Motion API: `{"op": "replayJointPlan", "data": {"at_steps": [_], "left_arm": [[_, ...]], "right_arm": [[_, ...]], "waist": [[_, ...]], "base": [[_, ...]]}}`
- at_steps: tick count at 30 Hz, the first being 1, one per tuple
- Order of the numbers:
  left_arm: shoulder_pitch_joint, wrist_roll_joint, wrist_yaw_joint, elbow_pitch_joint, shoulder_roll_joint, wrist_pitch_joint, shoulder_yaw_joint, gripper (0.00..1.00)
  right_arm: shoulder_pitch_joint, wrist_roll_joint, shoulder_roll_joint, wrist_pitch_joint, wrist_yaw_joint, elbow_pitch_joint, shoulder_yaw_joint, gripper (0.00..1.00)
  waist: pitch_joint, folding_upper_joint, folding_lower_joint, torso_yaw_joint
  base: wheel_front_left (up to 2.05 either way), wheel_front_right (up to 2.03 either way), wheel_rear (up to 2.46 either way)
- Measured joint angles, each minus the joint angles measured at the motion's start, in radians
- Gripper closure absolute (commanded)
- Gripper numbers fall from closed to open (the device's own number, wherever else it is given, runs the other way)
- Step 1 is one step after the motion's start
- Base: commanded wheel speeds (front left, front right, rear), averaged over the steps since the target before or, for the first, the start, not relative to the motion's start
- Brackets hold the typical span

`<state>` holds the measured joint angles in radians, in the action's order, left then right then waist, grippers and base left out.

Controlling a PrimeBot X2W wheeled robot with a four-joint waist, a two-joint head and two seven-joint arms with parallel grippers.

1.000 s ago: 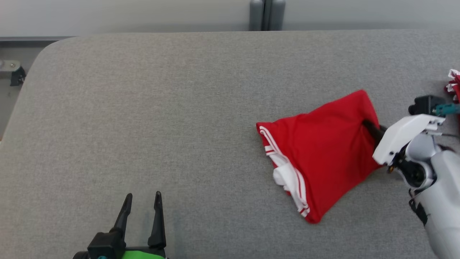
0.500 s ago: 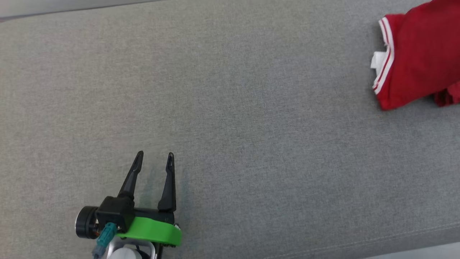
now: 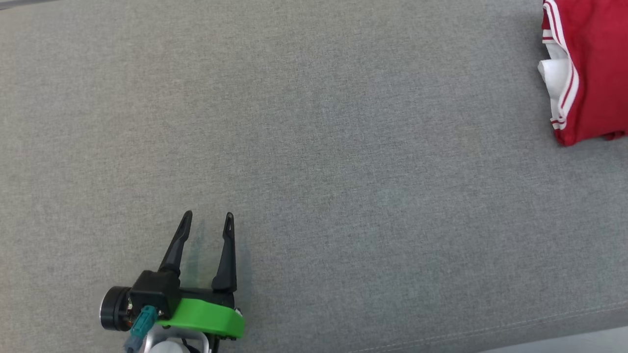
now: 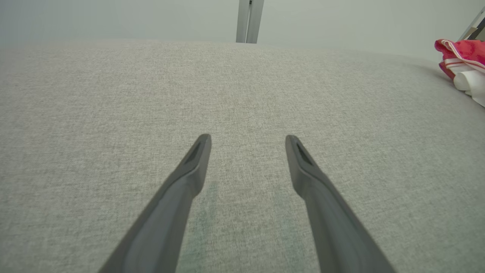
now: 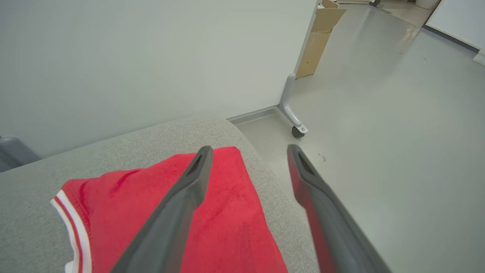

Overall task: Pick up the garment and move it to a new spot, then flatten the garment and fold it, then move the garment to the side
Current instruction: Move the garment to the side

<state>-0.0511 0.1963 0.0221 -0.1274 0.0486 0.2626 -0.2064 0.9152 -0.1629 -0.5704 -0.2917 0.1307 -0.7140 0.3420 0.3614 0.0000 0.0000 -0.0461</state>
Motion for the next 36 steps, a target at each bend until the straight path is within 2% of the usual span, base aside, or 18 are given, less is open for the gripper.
{"op": "replayJointPlan", "data": {"at_steps": [4,10,15,17,19,25,29,36], "left_arm": [[0.013,0.006,-0.005,0.002,0.000,0.000,0.003,0.00],[0.039,0.027,-0.015,0.016,0.000,0.000,0.010,0.00],[0.078,0.039,-0.027,0.019,0.000,0.000,0.026,0.00],[0.097,0.039,-0.032,0.013,0.000,0.000,0.041,0.00],[0.113,0.039,-0.039,0.003,0.000,0.000,0.061,0.00],[0.148,0.033,-0.035,-0.016,0.001,0.000,0.124,0.00],[0.165,0.030,-0.017,-0.052,0.001,0.000,0.145,0.00],[0.193,0.049,0.015,-0.084,0.000,0.000,0.149,0.00]], "right_arm": [[-0.032,0.061,0.043,0.123,0.001,0.008,-0.013,0.00],[-0.147,0.066,0.076,0.313,0.001,0.093,-0.101,0.00],[-0.319,0.032,0.120,0.480,0.001,0.194,-0.162,0.00],[-0.400,0.021,0.146,0.514,0.001,0.236,-0.170,0.00],[-0.492,0.009,0.171,0.537,0.001,0.295,-0.185,0.00],[-0.731,-0.055,0.313,0.552,0.001,0.448,-0.205,0.00],[-0.855,-0.009,0.370,0.554,0.001,0.534,-0.238,0.00],[-0.990,0.028,0.458,0.554,0.001,0.583,-0.247,0.00]], "waist": [[-0.026,0.0000,0.0000,0.006],[-0.074,0.0000,0.0000,0.012],[-0.131,0.0000,0.0000,0.023],[-0.157,0.0000,0.0000,0.028],[-0.187,0.0000,0.0001,0.034],[-0.267,0.0000,0.0000,0.049],[-0.308,0.0000,0.0000,0.055],[-0.361,0.0000,0.0000,0.060]], "base": [[0.00,0.00,0.00],[0.00,0.00,0.00],[0.00,0.00,0.00],[0.00,0.00,0.00],[0.00,0.00,0.00],[0.00,0.00,0.00],[0.00,0.00,0.00],[0.00,0.00,0.00]]}}
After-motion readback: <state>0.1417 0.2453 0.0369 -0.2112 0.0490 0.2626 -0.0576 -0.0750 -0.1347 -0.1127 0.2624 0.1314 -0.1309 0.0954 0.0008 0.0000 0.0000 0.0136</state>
